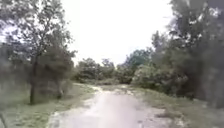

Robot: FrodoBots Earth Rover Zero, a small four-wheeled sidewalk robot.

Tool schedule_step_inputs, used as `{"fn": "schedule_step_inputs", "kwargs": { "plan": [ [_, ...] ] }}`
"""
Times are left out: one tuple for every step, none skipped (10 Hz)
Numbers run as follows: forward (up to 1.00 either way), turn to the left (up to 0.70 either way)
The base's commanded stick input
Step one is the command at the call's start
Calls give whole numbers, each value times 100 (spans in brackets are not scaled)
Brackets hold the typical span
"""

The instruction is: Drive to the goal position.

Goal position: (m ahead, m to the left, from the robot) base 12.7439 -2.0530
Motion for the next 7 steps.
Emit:
{"fn": "schedule_step_inputs", "kwargs": {
  "plan": [
    [85, 0],
    [85, 0],
    [85, 0],
    [85, 0],
    [85, 0],
    [85, 0],
    [85, 0]
  ]
}}
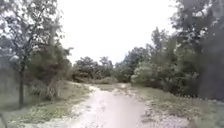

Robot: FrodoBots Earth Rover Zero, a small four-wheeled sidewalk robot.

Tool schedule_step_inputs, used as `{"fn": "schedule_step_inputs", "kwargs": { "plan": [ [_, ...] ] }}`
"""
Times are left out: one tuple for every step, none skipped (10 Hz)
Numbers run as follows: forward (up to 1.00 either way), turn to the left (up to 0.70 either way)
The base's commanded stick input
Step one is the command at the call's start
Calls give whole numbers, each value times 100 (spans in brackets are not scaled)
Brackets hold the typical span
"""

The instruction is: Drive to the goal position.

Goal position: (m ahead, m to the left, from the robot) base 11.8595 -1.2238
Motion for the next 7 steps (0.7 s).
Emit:
{"fn": "schedule_step_inputs", "kwargs": {
  "plan": [
    [85, 0],
    [85, 0],
    [85, 0],
    [85, 0],
    [85, 0],
    [85, 0],
    [85, 0]
  ]
}}
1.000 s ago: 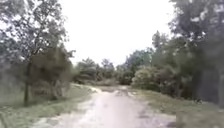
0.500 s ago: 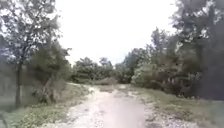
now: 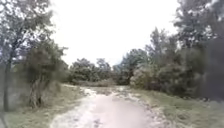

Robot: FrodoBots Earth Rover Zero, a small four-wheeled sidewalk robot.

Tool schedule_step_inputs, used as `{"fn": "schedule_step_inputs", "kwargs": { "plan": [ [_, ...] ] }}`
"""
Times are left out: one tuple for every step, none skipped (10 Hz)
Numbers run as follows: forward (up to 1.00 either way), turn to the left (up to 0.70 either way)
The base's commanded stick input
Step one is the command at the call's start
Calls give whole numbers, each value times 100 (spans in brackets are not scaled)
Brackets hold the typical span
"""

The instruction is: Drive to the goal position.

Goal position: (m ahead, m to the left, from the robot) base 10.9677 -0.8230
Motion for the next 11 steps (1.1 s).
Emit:
{"fn": "schedule_step_inputs", "kwargs": {
  "plan": [
    [85, 0],
    [85, 0],
    [85, 0],
    [85, 0],
    [85, 0],
    [85, 0],
    [85, 0],
    [85, 0],
    [85, 0],
    [85, 0],
    [85, 0]
  ]
}}
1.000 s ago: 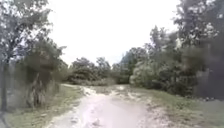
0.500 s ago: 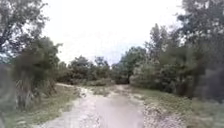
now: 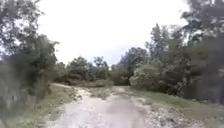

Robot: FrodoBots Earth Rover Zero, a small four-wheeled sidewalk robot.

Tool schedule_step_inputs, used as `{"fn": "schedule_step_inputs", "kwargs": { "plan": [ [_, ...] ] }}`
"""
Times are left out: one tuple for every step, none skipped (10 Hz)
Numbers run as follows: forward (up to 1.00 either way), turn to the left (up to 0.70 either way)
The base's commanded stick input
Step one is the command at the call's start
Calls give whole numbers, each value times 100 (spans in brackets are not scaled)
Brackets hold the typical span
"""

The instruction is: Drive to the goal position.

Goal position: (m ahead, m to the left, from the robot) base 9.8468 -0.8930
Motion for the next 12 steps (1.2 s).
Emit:
{"fn": "schedule_step_inputs", "kwargs": {
  "plan": [
    [85, 0],
    [85, 0],
    [85, 0],
    [85, 0],
    [85, 0],
    [85, 0],
    [85, 0],
    [85, 0],
    [85, 0],
    [85, 0],
    [85, 0],
    [85, 0]
  ]
}}
